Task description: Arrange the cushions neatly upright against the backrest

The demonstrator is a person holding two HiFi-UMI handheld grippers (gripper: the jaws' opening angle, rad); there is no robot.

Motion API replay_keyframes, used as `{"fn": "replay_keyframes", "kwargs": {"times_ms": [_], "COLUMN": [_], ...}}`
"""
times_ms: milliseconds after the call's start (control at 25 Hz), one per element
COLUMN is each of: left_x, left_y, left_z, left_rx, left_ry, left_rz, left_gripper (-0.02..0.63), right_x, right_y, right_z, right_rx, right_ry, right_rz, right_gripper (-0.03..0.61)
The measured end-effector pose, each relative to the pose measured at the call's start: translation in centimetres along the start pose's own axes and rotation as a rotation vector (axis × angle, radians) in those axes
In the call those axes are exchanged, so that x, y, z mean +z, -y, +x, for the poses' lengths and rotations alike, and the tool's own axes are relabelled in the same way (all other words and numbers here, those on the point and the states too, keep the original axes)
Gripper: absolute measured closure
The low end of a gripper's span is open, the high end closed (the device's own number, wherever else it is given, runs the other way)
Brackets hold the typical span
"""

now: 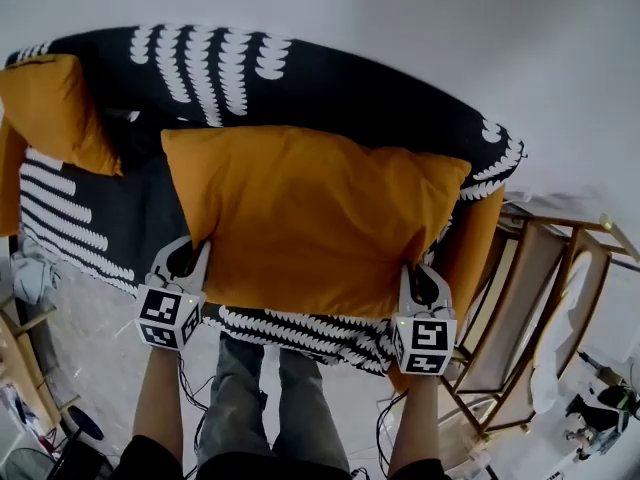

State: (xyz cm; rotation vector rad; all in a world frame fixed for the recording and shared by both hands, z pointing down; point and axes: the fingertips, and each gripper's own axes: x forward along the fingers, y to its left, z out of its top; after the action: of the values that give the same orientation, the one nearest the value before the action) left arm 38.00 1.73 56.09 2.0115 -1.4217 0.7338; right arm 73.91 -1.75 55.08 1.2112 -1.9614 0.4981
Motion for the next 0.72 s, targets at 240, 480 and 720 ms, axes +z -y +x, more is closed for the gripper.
{"fn": "replay_keyframes", "kwargs": {"times_ms": [240, 480, 720], "left_x": [7.7, 14.1, 12.2], "left_y": [-2.0, -3.6, -5.3], "left_z": [-1.3, 0.9, 4.5], "left_rx": [0.014, 0.007, -0.013], "left_ry": [0.109, 0.191, 0.106], "left_rz": [0.076, 0.154, 0.171], "left_gripper": [0.574, 0.574, 0.568], "right_x": [6.1, 10.1, 8.4], "right_y": [0.8, 2.8, 2.3], "right_z": [-1.9, -1.1, 2.3], "right_rx": [-0.053, -0.114, -0.123], "right_ry": [0.098, 0.183, 0.127], "right_rz": [0.006, 0.038, 0.074], "right_gripper": [0.541, 0.541, 0.541]}}
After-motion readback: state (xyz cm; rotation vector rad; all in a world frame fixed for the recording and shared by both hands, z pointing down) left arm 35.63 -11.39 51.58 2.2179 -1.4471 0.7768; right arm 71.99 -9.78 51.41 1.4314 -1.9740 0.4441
